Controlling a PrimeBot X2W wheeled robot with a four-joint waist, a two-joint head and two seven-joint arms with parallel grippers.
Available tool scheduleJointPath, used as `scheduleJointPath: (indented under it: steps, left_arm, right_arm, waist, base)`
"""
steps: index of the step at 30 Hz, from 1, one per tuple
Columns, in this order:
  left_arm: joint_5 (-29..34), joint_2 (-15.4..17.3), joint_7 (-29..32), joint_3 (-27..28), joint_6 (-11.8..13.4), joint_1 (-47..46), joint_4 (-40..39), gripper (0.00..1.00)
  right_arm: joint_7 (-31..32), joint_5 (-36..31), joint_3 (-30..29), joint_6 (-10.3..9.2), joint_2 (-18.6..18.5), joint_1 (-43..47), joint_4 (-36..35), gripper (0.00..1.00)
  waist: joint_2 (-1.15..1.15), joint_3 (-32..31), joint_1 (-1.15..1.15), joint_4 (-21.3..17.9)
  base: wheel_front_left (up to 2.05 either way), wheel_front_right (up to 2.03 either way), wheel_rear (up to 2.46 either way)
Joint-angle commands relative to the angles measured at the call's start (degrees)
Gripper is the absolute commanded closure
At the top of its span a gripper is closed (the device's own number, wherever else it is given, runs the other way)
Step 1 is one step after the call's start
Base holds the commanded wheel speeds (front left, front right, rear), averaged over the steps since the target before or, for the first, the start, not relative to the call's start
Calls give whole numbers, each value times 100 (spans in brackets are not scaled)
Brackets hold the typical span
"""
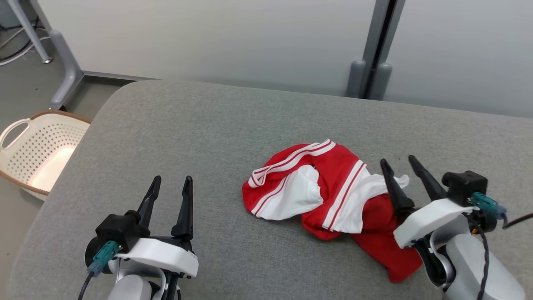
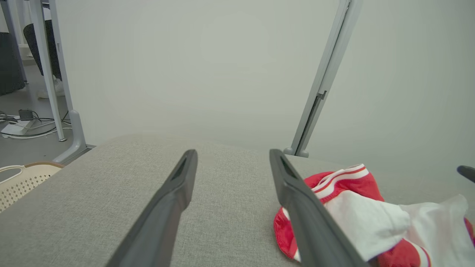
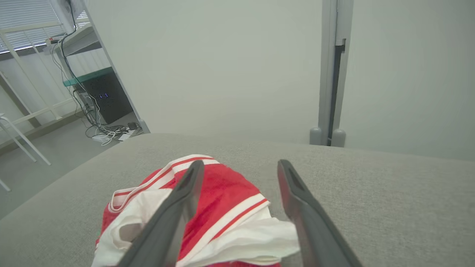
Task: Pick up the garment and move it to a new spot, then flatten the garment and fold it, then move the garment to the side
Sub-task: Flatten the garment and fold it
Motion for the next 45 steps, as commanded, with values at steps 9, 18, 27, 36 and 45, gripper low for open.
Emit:
scheduleJointPath:
  steps: [9, 18, 27, 36, 45]
  left_arm:
    - [64, 20, -8, 27, -44, 240, -240, 0]
    - [10, 22, -8, -21, -66, 285, -249, 0]
    - [-69, 22, -8, -235, -79, 102, -228, 0]
    - [-80, 20, -8, -333, -87, -98, -210, 0]
    - [-99, 21, -8, -389, -65, -156, -184, 0]
  right_arm:
    - [-382, -697, -1156, 0, 198, 1016, -740, 0]
    - [-210, -935, -1450, 0, 474, 1448, -1294, 0]
    - [430, -662, -1395, 0, 603, 1046, -1595, 0]
    - [1258, -225, -1562, 0, 630, 565, -1147, 0]
    - [1543, -52, -1629, 0, 634, 357, -907, 100]
  waist:
    - [0, -163, 0, -705]
    - [0, -85, 0, -870]
    - [0, 190, 0, -624]
    - [0, 571, 0, -237]
    - [0, 716, 0, -79]
  base:
    - [0, 0, 0]
    - [0, 0, 0]
    - [0, 0, 0]
    - [0, 0, 0]
    - [0, 0, 0]
